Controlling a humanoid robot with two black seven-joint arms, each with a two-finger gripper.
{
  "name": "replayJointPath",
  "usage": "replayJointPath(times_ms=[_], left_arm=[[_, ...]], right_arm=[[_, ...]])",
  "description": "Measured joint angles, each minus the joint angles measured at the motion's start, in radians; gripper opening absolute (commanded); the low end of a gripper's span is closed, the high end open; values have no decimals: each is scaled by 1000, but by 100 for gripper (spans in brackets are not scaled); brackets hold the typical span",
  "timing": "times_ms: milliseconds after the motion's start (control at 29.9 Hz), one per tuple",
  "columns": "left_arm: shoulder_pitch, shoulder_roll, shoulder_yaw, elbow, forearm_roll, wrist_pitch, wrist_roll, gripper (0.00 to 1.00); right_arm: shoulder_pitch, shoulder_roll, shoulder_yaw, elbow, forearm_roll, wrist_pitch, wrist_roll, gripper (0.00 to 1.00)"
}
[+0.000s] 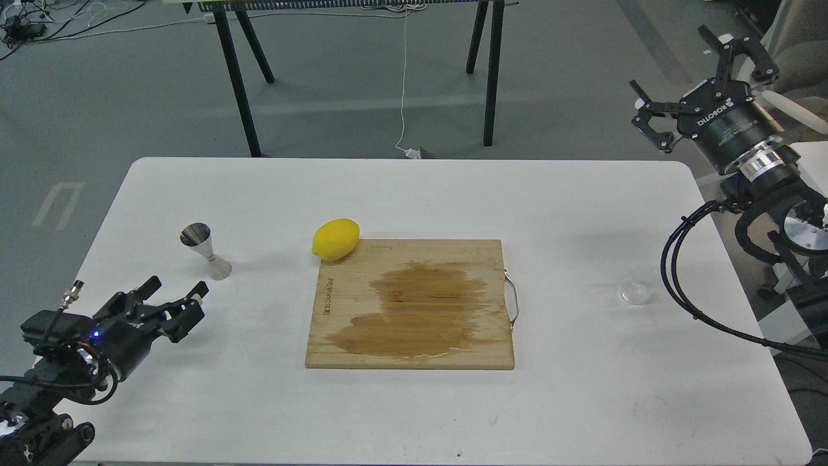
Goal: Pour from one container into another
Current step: 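Lower the left gripper toward the steel jigger, then close the left gripper around the steel jigger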
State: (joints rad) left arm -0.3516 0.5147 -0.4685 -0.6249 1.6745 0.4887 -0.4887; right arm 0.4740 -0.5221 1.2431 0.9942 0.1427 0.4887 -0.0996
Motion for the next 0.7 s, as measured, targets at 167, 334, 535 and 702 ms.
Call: replayJointPath(times_ms=[167, 334, 535, 702], left_arm=[[-33, -66, 4, 75, -1, 0, 0, 99], [-73, -111, 25, 127, -2, 0, 0, 99], [-104, -131, 28, 159, -3, 0, 0, 99], [-120, -148, 30, 176, -3, 0, 0, 99]], right_arm=[[0, -1, 4, 2, 0, 0, 1, 100], [0, -1, 6, 3, 0, 0, 4, 100], [0, -1, 7, 3, 0, 0, 4, 100], [-1, -4, 7, 3, 0, 0, 5, 100]])
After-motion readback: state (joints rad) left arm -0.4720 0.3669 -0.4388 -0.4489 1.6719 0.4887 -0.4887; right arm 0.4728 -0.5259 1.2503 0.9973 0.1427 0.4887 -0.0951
